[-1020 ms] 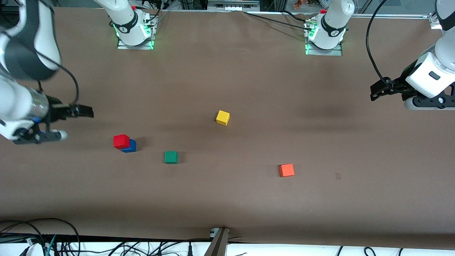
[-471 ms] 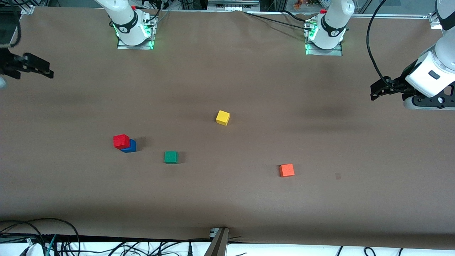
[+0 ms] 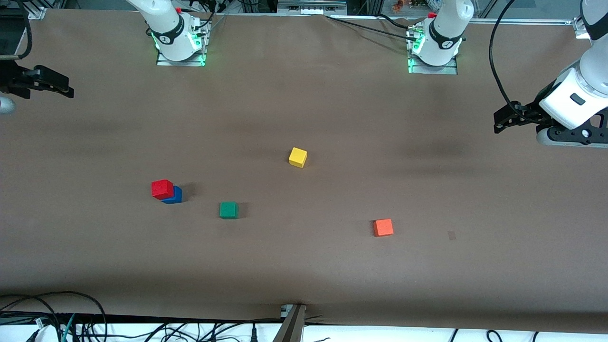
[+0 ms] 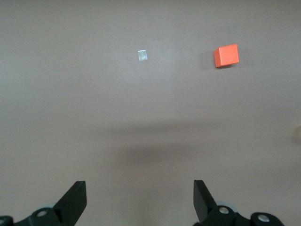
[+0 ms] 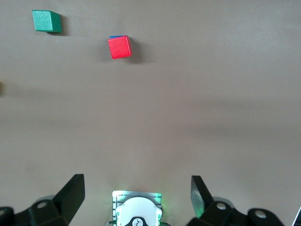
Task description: Pass red block to right arm, stack on blue
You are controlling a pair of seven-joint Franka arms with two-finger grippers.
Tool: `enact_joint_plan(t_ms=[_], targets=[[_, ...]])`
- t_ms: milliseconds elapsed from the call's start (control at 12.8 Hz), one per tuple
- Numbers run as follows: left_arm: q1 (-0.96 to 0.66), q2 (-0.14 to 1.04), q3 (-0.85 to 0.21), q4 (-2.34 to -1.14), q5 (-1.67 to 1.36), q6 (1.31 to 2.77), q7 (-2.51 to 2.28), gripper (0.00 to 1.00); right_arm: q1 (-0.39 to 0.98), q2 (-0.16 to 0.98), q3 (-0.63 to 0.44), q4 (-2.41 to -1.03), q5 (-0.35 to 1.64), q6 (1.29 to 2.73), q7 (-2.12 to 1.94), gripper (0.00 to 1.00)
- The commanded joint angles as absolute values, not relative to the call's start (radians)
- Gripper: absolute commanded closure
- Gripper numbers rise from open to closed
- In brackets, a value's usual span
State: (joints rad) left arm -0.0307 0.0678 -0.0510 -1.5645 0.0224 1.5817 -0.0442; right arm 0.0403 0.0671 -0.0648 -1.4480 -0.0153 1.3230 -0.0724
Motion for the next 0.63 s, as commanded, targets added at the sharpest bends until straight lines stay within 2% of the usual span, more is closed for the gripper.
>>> enact_joint_plan(t_ms=[0,549], targets=[[-0.029,0.069,-0.054,-1.545,0.052,1.562,-0.029,0.0,0.02,0.072,-0.051,-1.447,-0.031,1.319,-0.092,0.0],[-0.031,0.074,-0.052,-1.545,0.054,1.562,-0.028,0.0,0.026,0.098,-0.049,-1.42,-0.029,1.322,-0.091,0.0]])
